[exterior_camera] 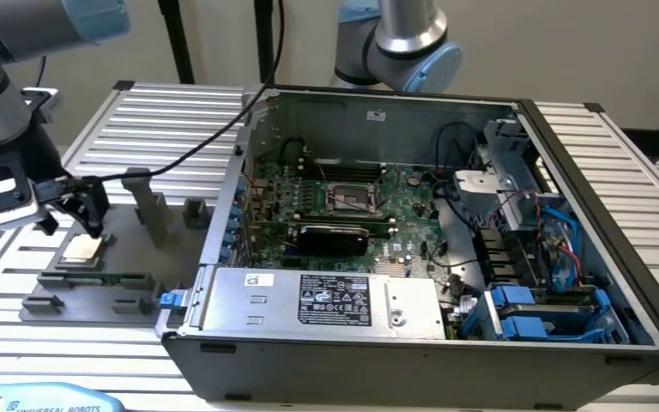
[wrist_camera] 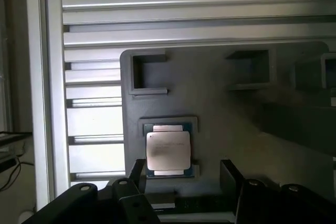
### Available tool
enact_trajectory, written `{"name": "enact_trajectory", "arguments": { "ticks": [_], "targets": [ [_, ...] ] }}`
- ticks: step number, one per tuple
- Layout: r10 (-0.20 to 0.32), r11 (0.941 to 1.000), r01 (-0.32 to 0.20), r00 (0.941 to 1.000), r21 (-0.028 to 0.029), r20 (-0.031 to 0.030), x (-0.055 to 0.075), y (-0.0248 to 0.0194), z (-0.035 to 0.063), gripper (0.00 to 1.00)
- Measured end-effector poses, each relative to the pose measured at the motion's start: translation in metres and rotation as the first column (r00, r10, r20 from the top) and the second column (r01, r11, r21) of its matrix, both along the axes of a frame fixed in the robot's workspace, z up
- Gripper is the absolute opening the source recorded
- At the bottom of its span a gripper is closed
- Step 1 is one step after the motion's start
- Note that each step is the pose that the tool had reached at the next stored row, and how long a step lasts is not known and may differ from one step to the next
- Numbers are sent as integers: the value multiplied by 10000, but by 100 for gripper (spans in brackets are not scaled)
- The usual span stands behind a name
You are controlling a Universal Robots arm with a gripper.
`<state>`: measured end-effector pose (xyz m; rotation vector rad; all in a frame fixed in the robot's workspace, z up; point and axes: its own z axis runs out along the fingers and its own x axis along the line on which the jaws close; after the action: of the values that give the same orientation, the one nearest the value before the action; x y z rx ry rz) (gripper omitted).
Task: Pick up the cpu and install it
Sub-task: 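Pick up the cpu and move it towards the insertion slot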
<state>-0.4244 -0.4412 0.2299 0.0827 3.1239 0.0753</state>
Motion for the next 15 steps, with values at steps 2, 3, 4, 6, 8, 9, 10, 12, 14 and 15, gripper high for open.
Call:
{"name": "enact_trajectory", "arguments": {
  "ticks": [2,3,4,6,8,9,10,12,14,15],
  "targets": [
    [0,10000,0,10000,0,-1,-4,0,-35,67],
    [0,10000,0,10000,0,0,-5,0,-54,67],
    [-1,10000,1,10000,-1,-1,-5,1,-71,67],
    [-1,10000,1,10000,-1,-1,-6,1,-108,67],
    [0,10000,0,10000,0,-1,-12,1,-146,67],
    [0,10000,0,10000,-1,-2,-19,1,-163,67],
    [-1,10000,1,10000,-1,-2,-26,1,-178,67],
    [1,10000,-1,10000,0,0,-39,2,-206,67],
    [2,10000,-2,10000,-1,-1,-46,4,-221,67],
    [2,10000,-2,10000,0,-1,-46,5,-228,67]
  ]
}}
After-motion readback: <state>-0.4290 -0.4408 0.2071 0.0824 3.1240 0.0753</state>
